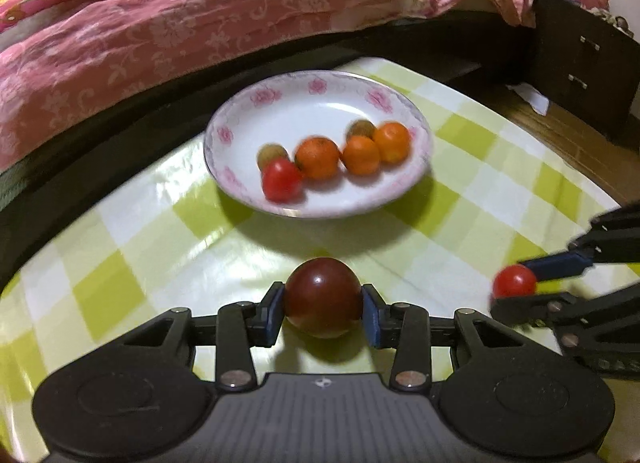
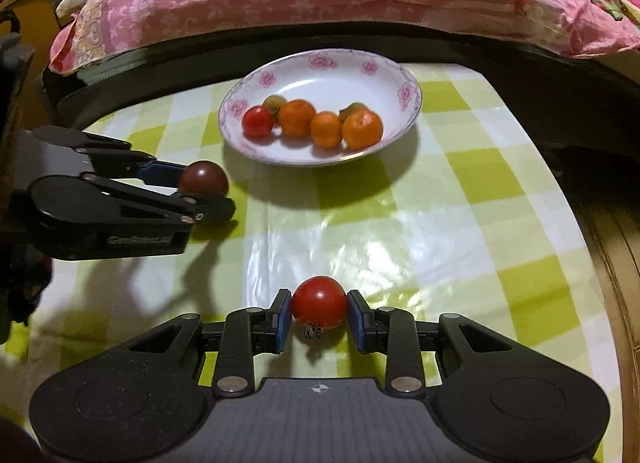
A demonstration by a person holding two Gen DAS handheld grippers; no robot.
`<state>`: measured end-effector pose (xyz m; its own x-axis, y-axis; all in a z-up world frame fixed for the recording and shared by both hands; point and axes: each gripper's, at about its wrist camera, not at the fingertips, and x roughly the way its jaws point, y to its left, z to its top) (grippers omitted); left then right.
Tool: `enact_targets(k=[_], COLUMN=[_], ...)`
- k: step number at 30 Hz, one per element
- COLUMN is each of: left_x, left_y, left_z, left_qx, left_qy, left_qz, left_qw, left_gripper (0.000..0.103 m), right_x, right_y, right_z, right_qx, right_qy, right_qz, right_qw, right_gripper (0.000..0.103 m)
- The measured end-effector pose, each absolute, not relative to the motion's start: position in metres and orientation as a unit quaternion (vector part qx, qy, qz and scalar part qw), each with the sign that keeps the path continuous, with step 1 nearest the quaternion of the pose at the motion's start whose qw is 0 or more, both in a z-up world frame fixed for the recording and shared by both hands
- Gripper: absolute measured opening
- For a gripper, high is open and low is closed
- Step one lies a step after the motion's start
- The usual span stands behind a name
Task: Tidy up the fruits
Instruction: 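Carry the dark red tomato and red tomato with both grippers toward the plate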
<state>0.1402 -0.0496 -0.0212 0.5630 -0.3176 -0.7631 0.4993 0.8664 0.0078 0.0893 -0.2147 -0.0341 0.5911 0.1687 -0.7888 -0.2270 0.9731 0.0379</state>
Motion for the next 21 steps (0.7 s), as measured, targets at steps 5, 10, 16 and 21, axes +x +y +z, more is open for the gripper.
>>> enact_targets(k=[5, 10, 16, 21], left_x=[0.099, 0.065, 0.056, 0.054], left_y=[-0.056, -0.057, -0.054, -0.050], left_z=[-0.022, -0.028, -0.030, -0.032], left_qx=[0.133, 0.152, 0.157, 0.150], left_qy=[0.421, 0.417, 0.403, 0.396], left_qz=[-0.247, -0.246, -0.240, -0.239], left_qw=[0.863, 0.862, 0.869, 0.874], left_gripper=[0.047, 0.048, 0.049, 0.050], right_x=[0.069, 0.049, 0.038, 0.036], right_y=[-0.211, -0.208, -0.205, -0.208], right_z=[-0.033, -0.040, -0.045, -0.045], right_qx=[-0.044, -0.061, -0.069, -0.065], right_qy=[0.440, 0.436, 0.418, 0.413], right_qz=[0.118, 0.115, 0.112, 0.118], right_qw=[0.889, 0.891, 0.899, 0.901], right_gripper=[0.026, 0.026, 0.028, 0.034])
